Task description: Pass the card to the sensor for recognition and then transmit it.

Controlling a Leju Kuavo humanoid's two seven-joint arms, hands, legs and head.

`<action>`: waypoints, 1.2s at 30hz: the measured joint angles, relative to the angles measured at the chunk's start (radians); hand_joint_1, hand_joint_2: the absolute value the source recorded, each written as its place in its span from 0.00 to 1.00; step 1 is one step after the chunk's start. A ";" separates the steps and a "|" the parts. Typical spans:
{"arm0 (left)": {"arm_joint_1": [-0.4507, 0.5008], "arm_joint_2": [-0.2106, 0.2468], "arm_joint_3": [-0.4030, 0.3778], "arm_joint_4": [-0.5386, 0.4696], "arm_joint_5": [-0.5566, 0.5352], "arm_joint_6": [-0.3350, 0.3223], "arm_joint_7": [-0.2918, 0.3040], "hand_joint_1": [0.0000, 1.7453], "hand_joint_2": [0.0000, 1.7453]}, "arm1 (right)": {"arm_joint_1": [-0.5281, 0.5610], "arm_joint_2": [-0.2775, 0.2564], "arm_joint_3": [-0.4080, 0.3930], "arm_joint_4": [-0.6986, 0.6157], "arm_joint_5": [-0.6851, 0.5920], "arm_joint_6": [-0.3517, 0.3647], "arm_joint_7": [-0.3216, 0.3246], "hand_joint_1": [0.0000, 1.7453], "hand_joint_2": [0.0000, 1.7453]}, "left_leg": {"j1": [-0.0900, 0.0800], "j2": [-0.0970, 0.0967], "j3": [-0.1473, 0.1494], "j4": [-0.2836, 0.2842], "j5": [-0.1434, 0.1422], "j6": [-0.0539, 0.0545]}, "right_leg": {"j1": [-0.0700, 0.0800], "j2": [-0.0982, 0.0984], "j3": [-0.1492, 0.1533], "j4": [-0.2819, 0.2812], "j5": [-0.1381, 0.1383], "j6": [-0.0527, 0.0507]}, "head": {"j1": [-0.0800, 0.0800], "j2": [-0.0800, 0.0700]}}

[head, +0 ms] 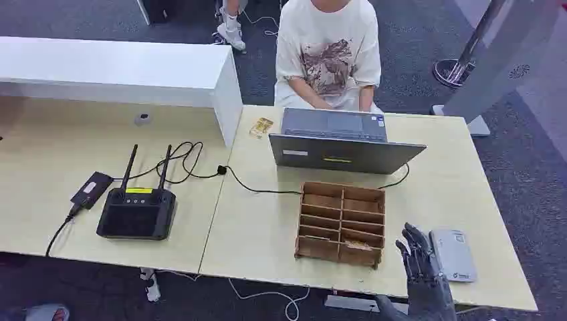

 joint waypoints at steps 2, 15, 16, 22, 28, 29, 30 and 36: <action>0.000 0.000 0.000 0.000 0.000 0.000 0.000 0.00 0.00 | 0.000 0.000 0.000 0.000 0.000 -0.001 0.000 0.00 1.00 | 0.000 0.000 0.000 0.000 0.000 0.000 | 0.000 0.000 0.000 0.000 0.000 0.000 | 0.000 0.000; 0.000 0.000 0.000 0.000 0.000 -0.001 0.000 0.00 0.00 | -0.021 -0.002 0.000 -0.015 0.062 -0.056 0.003 0.00 1.00 | 0.000 0.000 0.000 0.000 0.000 0.000 | 0.000 0.000 0.000 0.000 0.000 0.000 | 0.000 0.000; 0.000 0.000 0.000 0.000 0.000 -0.001 0.000 0.00 0.00 | -0.028 -0.004 0.000 -0.019 0.074 -0.060 0.008 0.00 1.00 | 0.000 0.000 0.000 0.000 0.000 0.000 | 0.000 0.000 0.000 0.000 0.000 0.000 | 0.000 0.000; 0.001 0.000 0.000 0.000 -0.003 -0.001 -0.002 0.00 0.00 | -0.055 -0.023 -0.009 -0.042 0.105 -0.064 0.028 0.00 1.00 | 0.000 0.000 0.000 0.000 0.000 0.000 | 0.000 0.000 0.000 0.000 0.000 0.000 | 0.000 0.000; 0.001 0.000 0.000 0.000 -0.003 -0.001 -0.002 0.00 0.00 | -0.058 -0.027 -0.011 -0.045 0.104 -0.064 0.029 0.00 1.00 | 0.000 0.000 0.000 0.000 0.000 0.000 | 0.000 0.000 0.000 0.000 0.000 0.000 | 0.000 0.000; 0.001 0.000 0.000 0.000 -0.003 -0.001 -0.002 0.00 0.00 | -0.058 -0.027 -0.012 -0.045 0.105 -0.064 0.029 0.00 1.00 | 0.000 0.000 0.000 0.000 0.000 0.000 | 0.000 0.000 0.000 0.000 0.000 0.000 | 0.000 0.000; 0.001 0.000 0.000 0.000 -0.004 -0.001 -0.002 0.00 0.00 | -0.058 -0.028 -0.013 -0.045 0.111 -0.066 0.029 0.00 1.00 | 0.000 0.000 0.000 0.000 0.000 0.000 | 0.000 0.000 0.000 0.000 0.000 0.000 | 0.000 0.000; 0.000 0.001 0.000 0.000 -0.015 -0.003 -0.002 0.00 0.00 | -0.097 -0.049 -0.040 -0.065 0.273 -0.107 0.076 0.00 1.00 | 0.000 0.001 0.000 0.000 0.000 0.000 | 0.000 0.000 0.000 0.000 0.001 0.000 | 0.000 0.000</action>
